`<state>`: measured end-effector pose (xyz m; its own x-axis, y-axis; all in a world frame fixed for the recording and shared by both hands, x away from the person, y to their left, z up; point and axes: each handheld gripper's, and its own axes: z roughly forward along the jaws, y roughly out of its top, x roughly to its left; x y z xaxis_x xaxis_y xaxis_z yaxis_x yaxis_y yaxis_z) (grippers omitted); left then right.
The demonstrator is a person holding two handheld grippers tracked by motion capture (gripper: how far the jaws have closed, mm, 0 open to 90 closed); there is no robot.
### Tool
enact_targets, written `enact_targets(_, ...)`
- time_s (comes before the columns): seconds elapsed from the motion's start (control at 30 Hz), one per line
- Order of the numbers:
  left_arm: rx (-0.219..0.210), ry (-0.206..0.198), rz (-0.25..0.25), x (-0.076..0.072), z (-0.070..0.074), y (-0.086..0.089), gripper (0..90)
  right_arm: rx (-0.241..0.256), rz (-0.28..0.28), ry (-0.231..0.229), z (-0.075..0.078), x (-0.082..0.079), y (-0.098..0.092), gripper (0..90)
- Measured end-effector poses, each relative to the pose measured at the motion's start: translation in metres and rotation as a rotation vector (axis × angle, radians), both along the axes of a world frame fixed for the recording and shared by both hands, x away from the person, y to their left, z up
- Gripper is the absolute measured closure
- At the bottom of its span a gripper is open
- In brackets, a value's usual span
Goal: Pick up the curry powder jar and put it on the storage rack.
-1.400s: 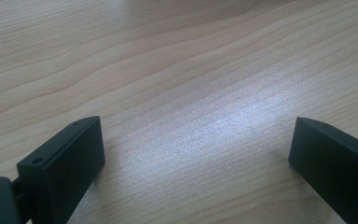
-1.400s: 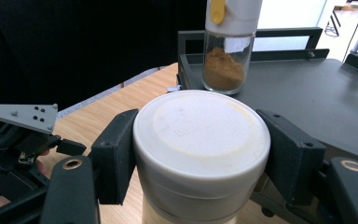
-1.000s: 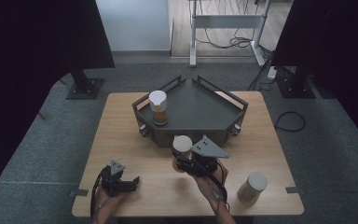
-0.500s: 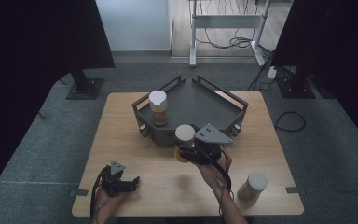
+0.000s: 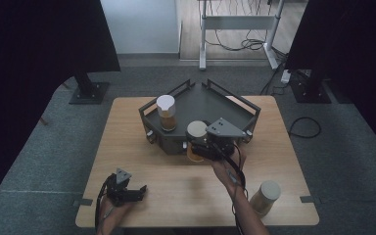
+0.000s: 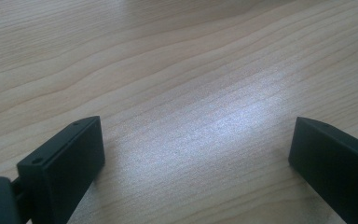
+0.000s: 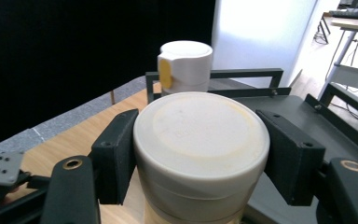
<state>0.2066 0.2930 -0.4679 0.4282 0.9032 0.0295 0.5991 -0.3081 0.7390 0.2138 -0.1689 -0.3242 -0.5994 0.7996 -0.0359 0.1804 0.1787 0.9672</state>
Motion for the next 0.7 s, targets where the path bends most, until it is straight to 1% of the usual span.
enact_targets(0.27, -0.001, 0.0, 0.001, 0.0, 0.0, 0.0, 3.0, 0.008, -0.008, 0.005, 0.008, 0.016, -0.002, 33.1)
enact_targets(0.7, -0.001, 0.0, 0.001, 0.0, 0.0, 0.0, 3.0, -0.001, -0.004, 0.019, 0.018, 0.035, 0.002, 33.2)
